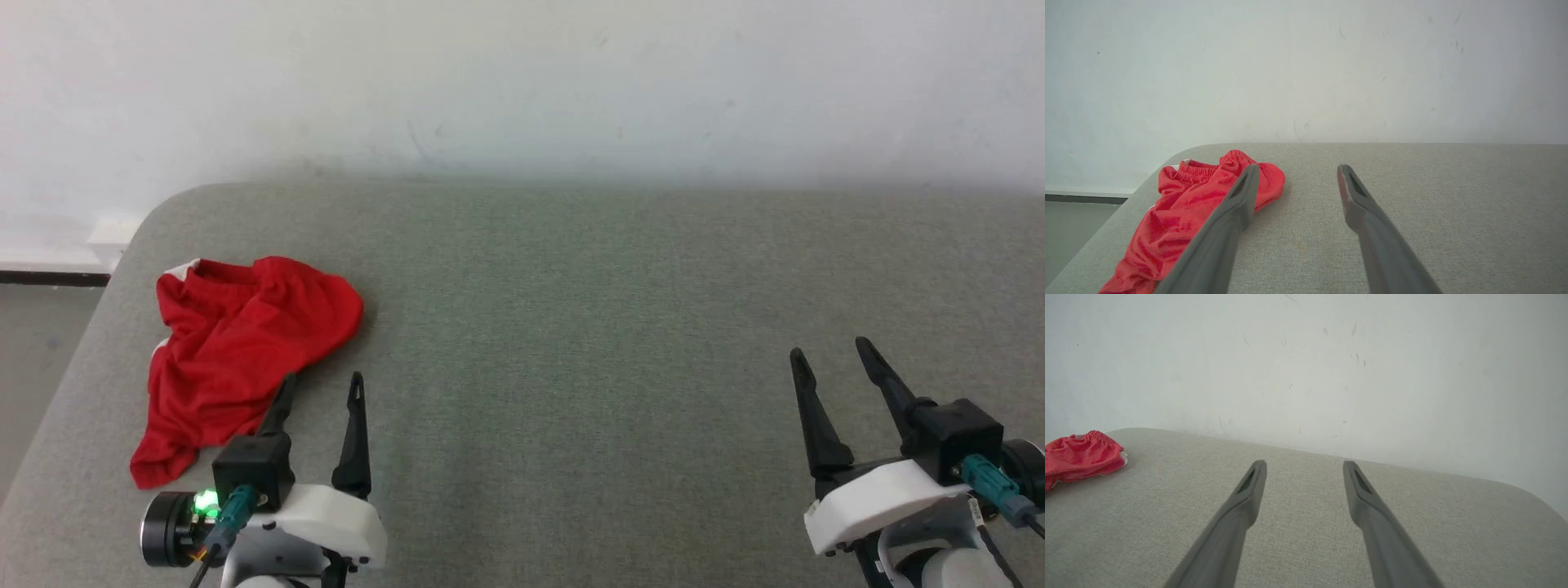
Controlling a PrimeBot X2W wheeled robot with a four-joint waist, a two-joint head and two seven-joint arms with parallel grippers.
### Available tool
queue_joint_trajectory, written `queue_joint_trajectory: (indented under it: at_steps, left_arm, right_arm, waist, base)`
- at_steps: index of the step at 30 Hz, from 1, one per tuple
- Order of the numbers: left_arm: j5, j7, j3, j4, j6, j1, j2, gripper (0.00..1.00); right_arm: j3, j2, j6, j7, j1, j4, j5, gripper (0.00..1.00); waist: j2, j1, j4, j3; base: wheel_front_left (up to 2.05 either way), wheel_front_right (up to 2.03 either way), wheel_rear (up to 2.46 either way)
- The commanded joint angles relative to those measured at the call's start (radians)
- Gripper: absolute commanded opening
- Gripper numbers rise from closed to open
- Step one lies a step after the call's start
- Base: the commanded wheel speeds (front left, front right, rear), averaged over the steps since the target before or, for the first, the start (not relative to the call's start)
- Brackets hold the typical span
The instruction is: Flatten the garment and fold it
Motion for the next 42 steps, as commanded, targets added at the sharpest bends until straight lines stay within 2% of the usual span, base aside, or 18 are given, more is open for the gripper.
queue_joint_trajectory:
  at_steps: [1, 42]
  left_arm:
    - [-0.006, -0.009, -0.004, -0.001, 0.01, 0.002, -0.002, 1.0]
    - [-0.031, -0.093, -0.073, -0.006, 0.06, 0.009, -0.003, 1.0]
  right_arm:
    - [0.0, 0.001, -0.001, -0.009, 0.007, -0.005, 0.01, 1.0]
    - [0.02, 0.003, -0.001, -0.092, 0.023, -0.019, 0.033, 1.0]
  waist:
    - [0.0, 0.0, 0.014, 0.001]
    - [0.0, 0.0, 0.295, 0.001]
  base:
    - [0.0, 0.0, 0.0]
    - [0.0, 0.0, 0.0]
